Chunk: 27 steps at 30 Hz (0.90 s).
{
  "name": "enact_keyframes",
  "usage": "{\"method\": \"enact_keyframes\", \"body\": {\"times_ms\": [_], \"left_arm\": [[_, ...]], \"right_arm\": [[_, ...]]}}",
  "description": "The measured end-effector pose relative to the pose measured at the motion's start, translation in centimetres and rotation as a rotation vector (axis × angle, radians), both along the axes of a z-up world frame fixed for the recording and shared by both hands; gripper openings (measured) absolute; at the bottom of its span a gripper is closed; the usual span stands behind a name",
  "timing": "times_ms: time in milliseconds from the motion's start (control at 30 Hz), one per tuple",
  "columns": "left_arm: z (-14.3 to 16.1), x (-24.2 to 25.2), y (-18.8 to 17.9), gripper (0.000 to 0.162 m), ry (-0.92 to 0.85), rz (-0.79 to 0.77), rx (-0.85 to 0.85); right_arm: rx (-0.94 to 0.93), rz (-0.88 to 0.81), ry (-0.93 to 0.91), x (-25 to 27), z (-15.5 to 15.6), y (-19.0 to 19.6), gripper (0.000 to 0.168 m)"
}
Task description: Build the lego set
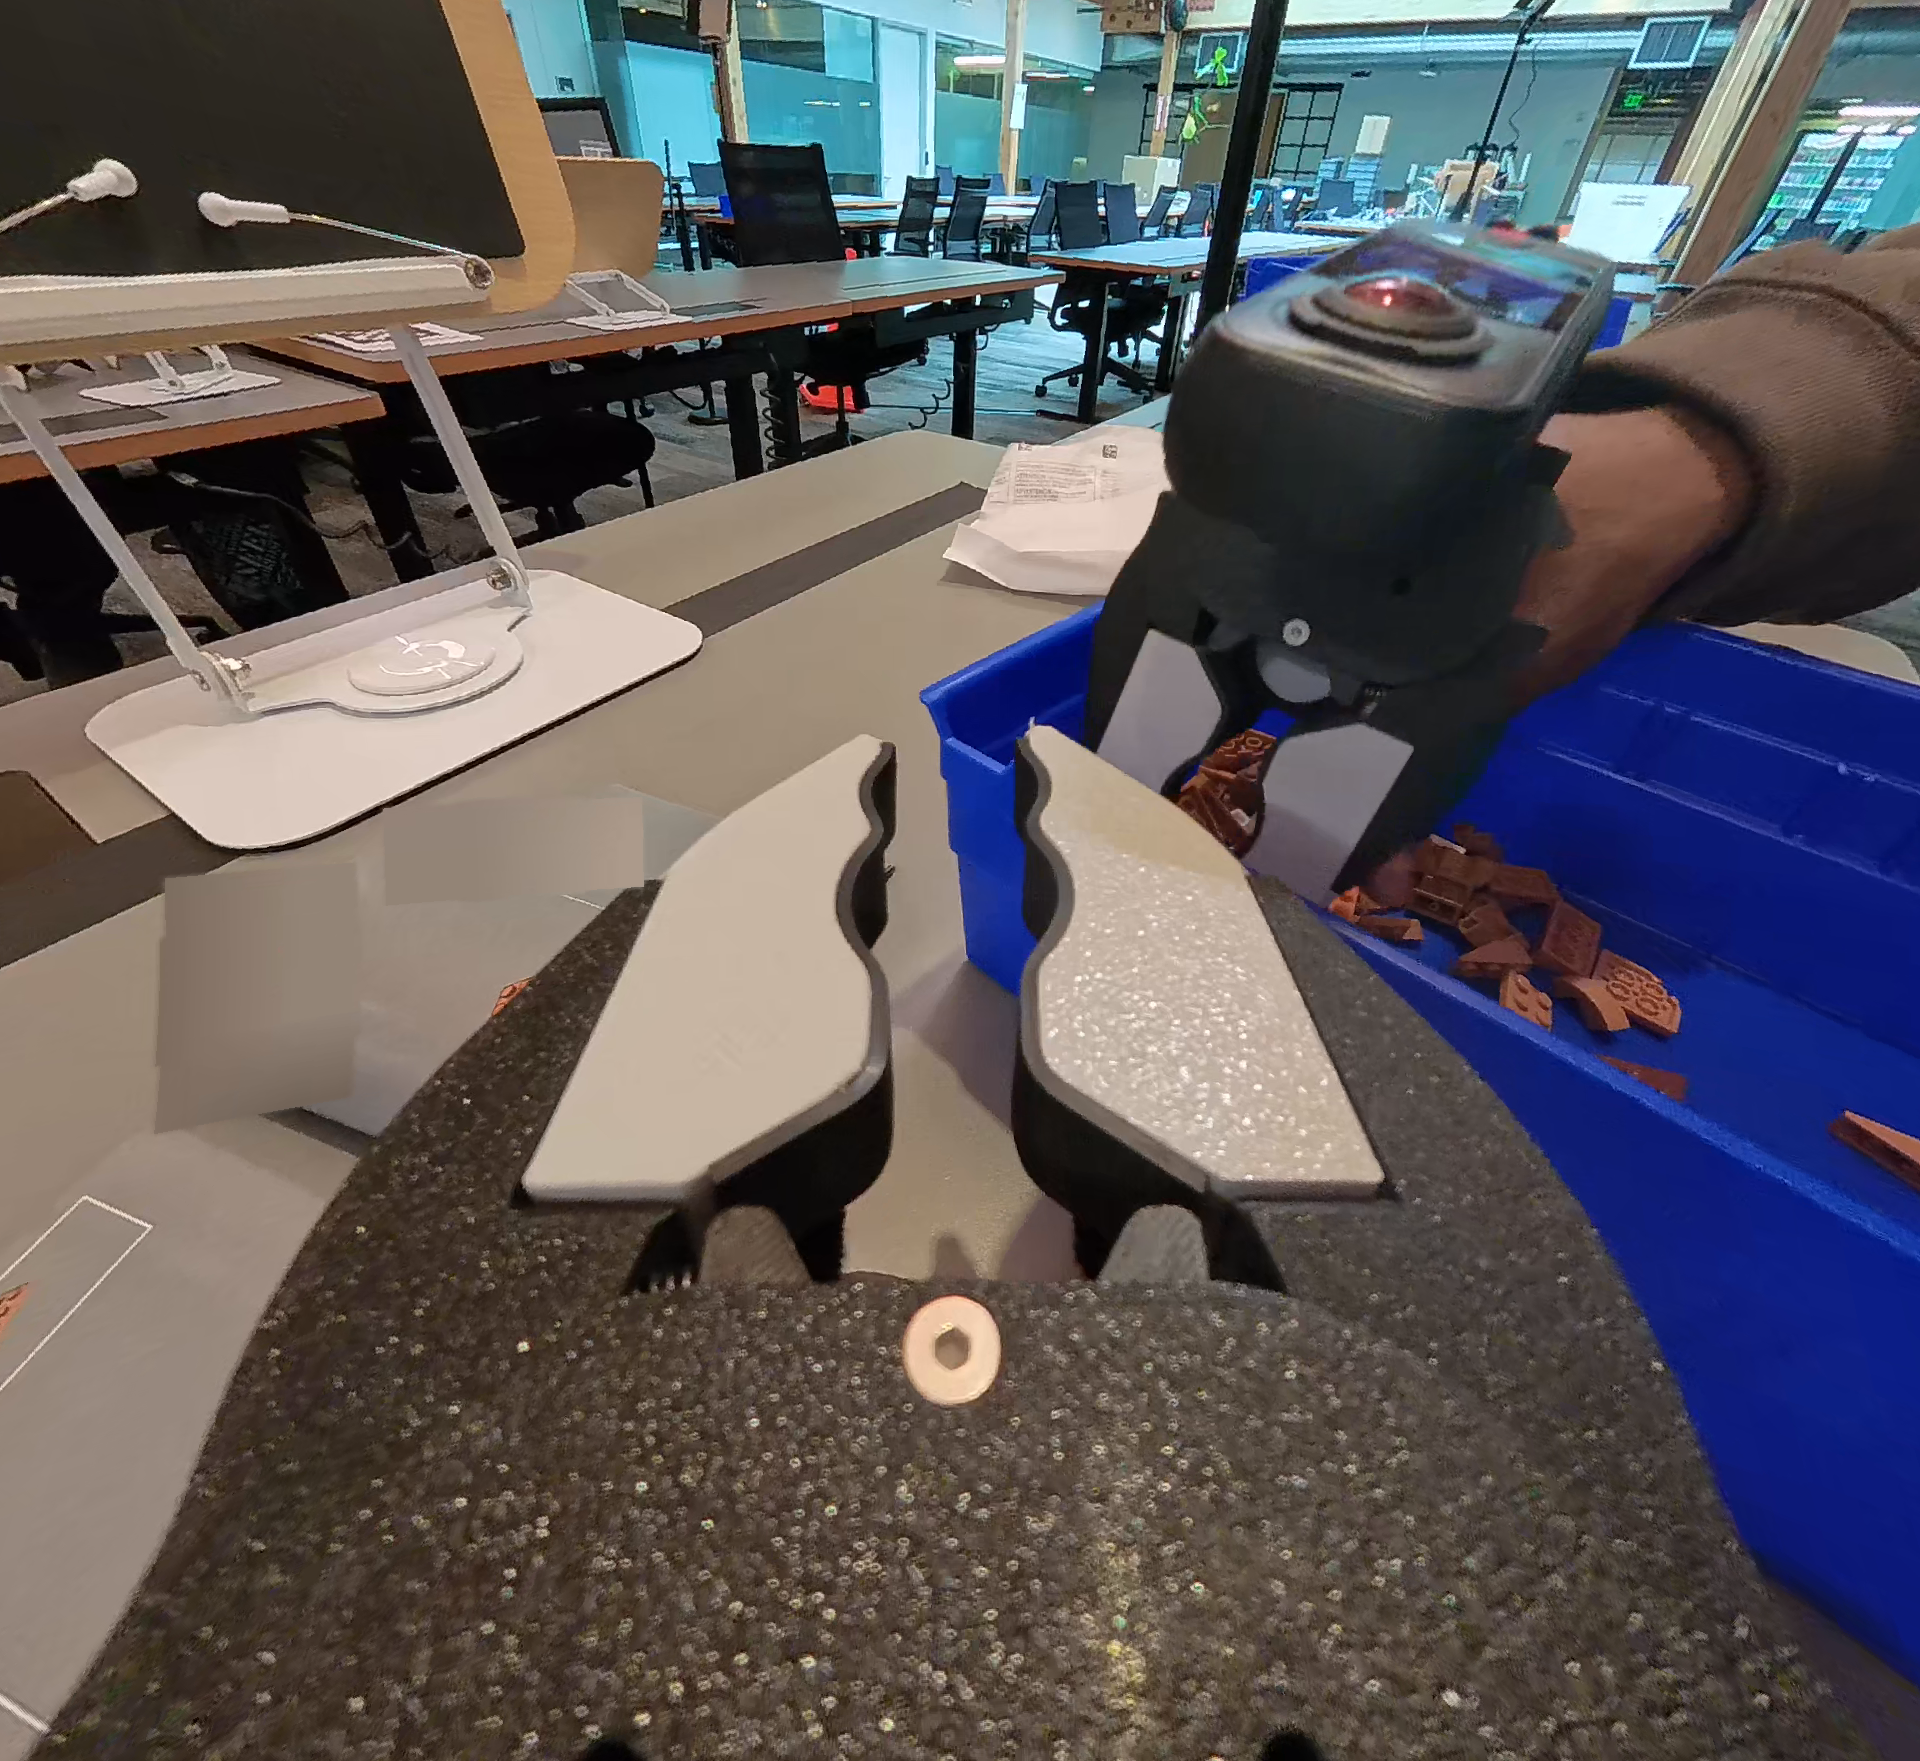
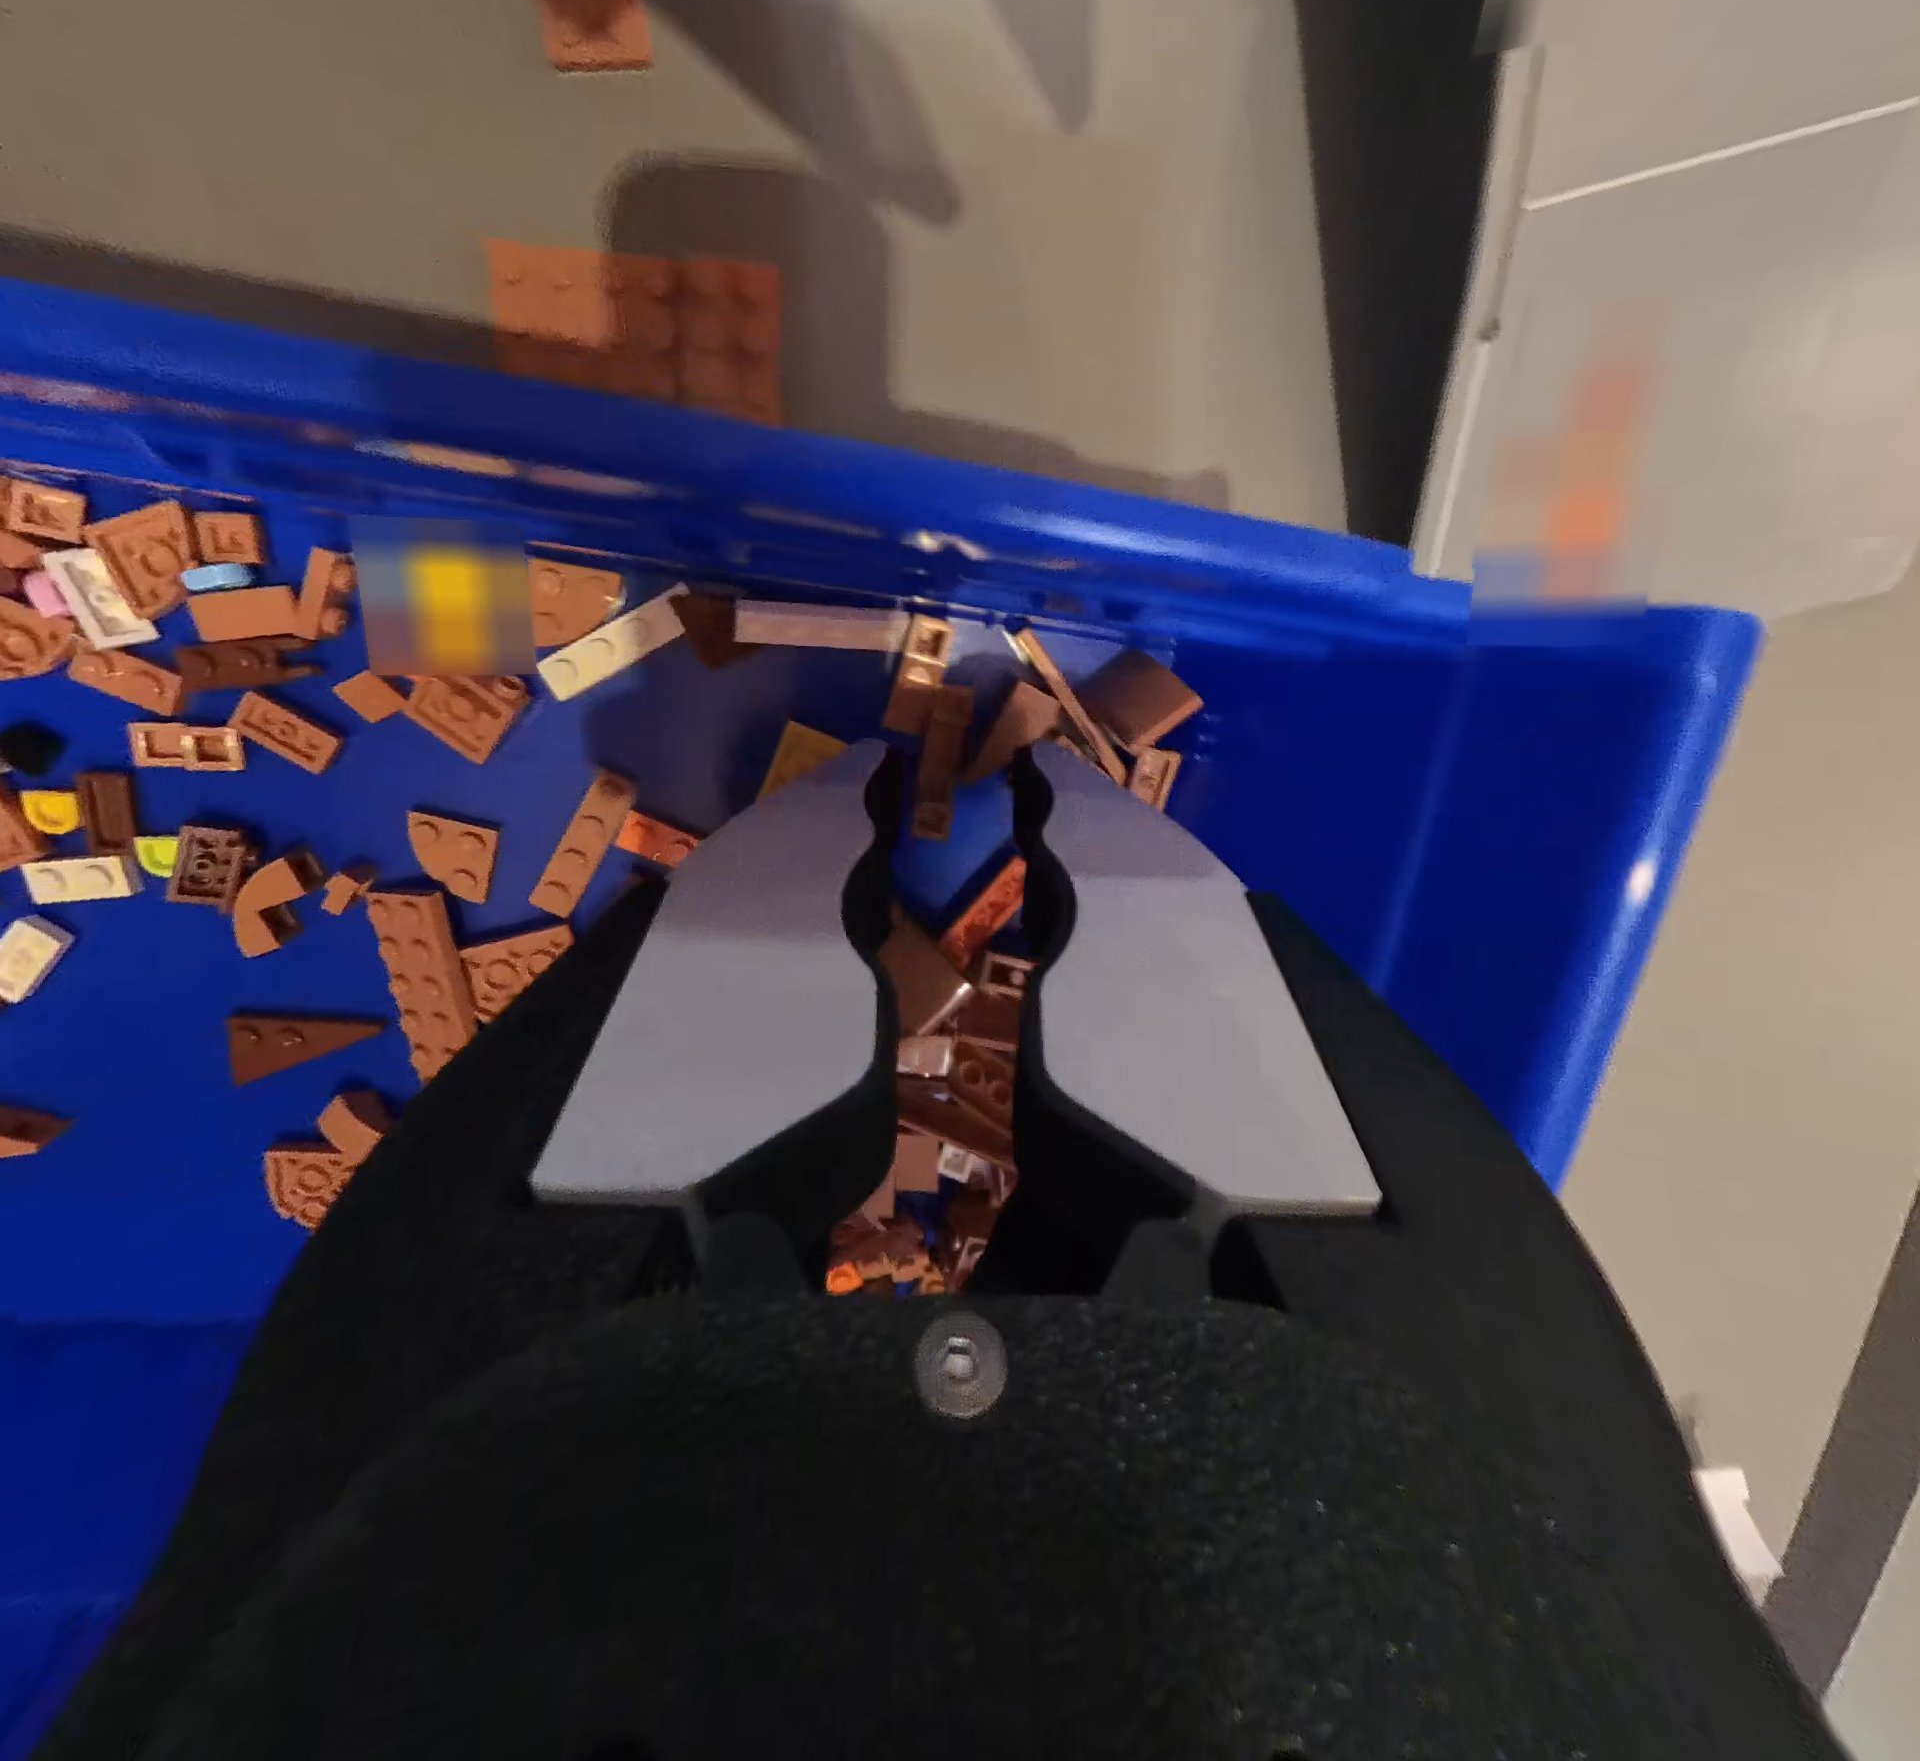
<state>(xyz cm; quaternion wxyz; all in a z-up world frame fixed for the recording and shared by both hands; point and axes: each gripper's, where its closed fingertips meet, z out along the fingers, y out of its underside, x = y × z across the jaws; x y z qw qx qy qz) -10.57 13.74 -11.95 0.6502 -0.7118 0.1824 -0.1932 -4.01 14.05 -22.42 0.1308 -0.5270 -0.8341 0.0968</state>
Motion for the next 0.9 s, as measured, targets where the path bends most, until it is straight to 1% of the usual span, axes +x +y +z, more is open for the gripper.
{"method": "enact_keyframes", "body": {"times_ms": [33, 200, 300, 400, 567, 733, 900], "left_arm": [[0.0, 0.0, 0.0, 0.021, -0.002, 0.000, -0.001], [0.0, 0.1, 0.0, 0.021, -0.004, -0.004, -0.003], [0.0, 0.1, -0.1, 0.021, 0.000, -0.002, -0.001], [0.1, -0.1, 0.0, 0.021, -0.008, 0.003, -0.001], [0.2, 0.0, -0.1, 0.021, -0.012, -0.002, -0.001], [0.1, 0.0, 0.0, 0.021, -0.007, 0.002, -0.002], [0.1, -0.1, 0.0, 0.021, -0.011, 0.006, 0.000]], "right_arm": [[-0.019, 0.011, -0.002, -0.1, -0.1, -0.4, 0.020], [-0.087, 0.012, -0.010, -0.8, -0.9, -1.4, 0.019], [-0.091, -0.006, -0.066, -0.6, -1.9, -1.3, 0.018], [-0.098, 0.000, -0.099, 0.2, -2.0, -1.5, 0.010], [-0.025, -0.006, -0.124, 1.8, -1.0, -0.4, 0.009], [-0.005, -0.029, -0.093, 2.3, 0.4, 0.3, 0.017], [0.011, -0.052, -0.058, 2.9, 2.0, 0.7, 0.018]]}}
